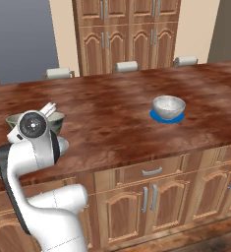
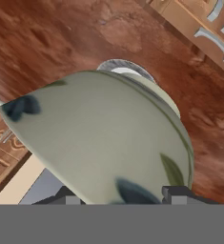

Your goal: Move the bowls from the cabinet to the plates on the dining table.

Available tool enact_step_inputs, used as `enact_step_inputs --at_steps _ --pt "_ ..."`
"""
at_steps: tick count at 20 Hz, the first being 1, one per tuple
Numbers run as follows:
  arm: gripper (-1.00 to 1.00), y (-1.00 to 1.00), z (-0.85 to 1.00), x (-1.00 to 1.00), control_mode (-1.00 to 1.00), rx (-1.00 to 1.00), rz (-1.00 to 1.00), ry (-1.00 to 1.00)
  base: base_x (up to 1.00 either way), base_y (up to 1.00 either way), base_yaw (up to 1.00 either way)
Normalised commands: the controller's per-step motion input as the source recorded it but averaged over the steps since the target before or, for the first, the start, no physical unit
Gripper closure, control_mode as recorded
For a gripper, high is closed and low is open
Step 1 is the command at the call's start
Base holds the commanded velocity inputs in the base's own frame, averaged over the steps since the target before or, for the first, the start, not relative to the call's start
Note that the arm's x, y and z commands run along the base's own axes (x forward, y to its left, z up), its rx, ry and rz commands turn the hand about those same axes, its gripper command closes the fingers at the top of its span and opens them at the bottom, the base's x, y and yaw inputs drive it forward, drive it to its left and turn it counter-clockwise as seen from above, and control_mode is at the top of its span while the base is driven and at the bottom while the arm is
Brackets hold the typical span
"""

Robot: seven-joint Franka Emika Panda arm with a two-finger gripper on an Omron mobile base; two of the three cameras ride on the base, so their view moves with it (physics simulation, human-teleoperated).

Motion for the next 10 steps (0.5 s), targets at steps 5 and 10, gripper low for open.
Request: enact_step_inputs --at_steps 5,10 --pt "1.00 0.00 -0.47 0.34 -1.00 -0.24 0.25 -0.28 0.00 0.00 0.00" --pt "1.00 0.00 -0.56 0.43 -1.00 -0.19 0.28 -0.26 0.00 0.00 0.00"
